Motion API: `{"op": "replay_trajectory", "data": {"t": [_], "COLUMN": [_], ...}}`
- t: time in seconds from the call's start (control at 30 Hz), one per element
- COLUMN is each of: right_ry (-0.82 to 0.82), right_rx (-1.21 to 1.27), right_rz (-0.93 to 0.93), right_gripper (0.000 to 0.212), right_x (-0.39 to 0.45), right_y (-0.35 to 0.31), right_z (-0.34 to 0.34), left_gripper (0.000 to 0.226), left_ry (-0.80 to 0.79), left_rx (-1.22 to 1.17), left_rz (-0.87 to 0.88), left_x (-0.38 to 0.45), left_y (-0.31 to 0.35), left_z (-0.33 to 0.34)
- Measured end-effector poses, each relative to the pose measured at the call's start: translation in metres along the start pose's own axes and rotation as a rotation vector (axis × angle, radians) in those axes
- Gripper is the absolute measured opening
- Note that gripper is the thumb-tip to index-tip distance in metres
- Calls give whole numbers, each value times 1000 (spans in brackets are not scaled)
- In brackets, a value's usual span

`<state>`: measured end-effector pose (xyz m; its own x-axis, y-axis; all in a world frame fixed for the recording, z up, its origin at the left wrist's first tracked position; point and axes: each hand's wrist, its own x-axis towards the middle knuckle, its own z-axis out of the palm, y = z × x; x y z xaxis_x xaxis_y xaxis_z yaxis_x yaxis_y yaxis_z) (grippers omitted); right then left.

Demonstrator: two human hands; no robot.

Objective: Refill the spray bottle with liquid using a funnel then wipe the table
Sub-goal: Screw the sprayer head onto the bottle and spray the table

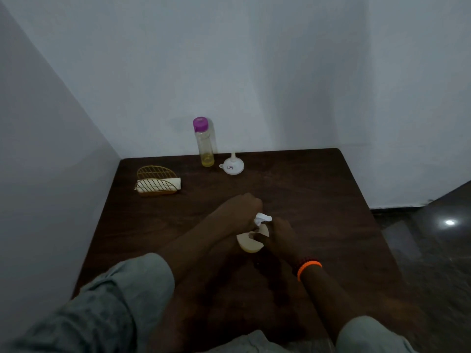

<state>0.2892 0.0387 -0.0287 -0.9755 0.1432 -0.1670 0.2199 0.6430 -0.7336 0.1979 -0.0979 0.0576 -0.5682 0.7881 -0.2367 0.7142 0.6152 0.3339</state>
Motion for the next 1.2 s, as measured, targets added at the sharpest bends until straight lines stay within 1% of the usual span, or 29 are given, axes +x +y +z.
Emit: {"op": "replay_trajectory", "data": {"t": [0.1, 0.23, 0.3, 0.4, 0.47, 0.5, 0.57, 0.6, 0.67, 0.7, 0.77, 0.8, 0.83, 0.87, 0.9, 0.97, 1.03, 1.13, 1.17, 1.2], "right_ry": [-6, -4, -8, 30, 36, 33, 22, 26, 50, 68, 99, 105, 105, 107, 117, 155, 157, 110, 102, 98], "right_rx": [-5, -68, -63, -19, -32, -38, -63, -85, -122, -138, -148, -139, -131, -123, -111, -76, -29, 15, 38, 62], "right_rz": [-19, 19, 32, 19, 7, 8, 18, 15, -11, -36, -78, -91, -98, -107, -122, -176, -209, -237, -255, -278], "right_gripper": [33, 44, 48, 47, 46, 46, 44, 43, 41, 38, 32, 30, 28, 26, 31, 43, 41, 44, 40, 35], "right_x": [1, 4, 5, 4, 3, 4, 5, 5, 4, 3, -1, -3, -5, -7, -10, -17, -26, -46, -55, -63], "right_y": [1, 4, 5, 3, 2, 2, 3, 3, 3, 1, -2, -2, -2, -1, -1, 0, -1, -2, -3, -3], "right_z": [-1, 0, 1, 1, 1, 1, 1, 0, 1, 0, 0, -1, -2, -3, -5, -9, -19, -36, -42, -48], "left_gripper": [21, 23, 30, 28, 24, 22, 26, 39, 77, 89, 95, 96, 97, 99, 101, 103, 107, 125, 124, 119], "left_ry": [-69, -131, -163, -214, -200, -165, -40, 47, 233, 337, 503, 530, 506, 450, 400, 382, 410, 404, 402, 410], "left_rx": [73, 157, 172, 207, 198, 183, 114, 47, -169, -281, -437, -477, -495, -500, -506, -579, -666, -779, -815, -849], "left_rz": [86, 163, 187, 222, 237, 237, 201, 168, 83, 19, -184, -323, -459, -556, -583, -484, -411, -458, -473, -485], "left_x": [3, 12, 16, 18, 17, 15, 6, -1, -22, -33, -53, -62, -72, -81, -90, -101, -102, -91, -86, -82], "left_y": [-1, -2, -2, 1, -1, -4, -15, -21, -28, -29, -30, -28, -25, -21, -15, -1, 20, 56, 68, 79], "left_z": [-10, -18, -19, -24, -24, -22, -14, -7, 8, 17, 40, 53, 66, 79, 92, 109, 118, 127, 129, 133]}}
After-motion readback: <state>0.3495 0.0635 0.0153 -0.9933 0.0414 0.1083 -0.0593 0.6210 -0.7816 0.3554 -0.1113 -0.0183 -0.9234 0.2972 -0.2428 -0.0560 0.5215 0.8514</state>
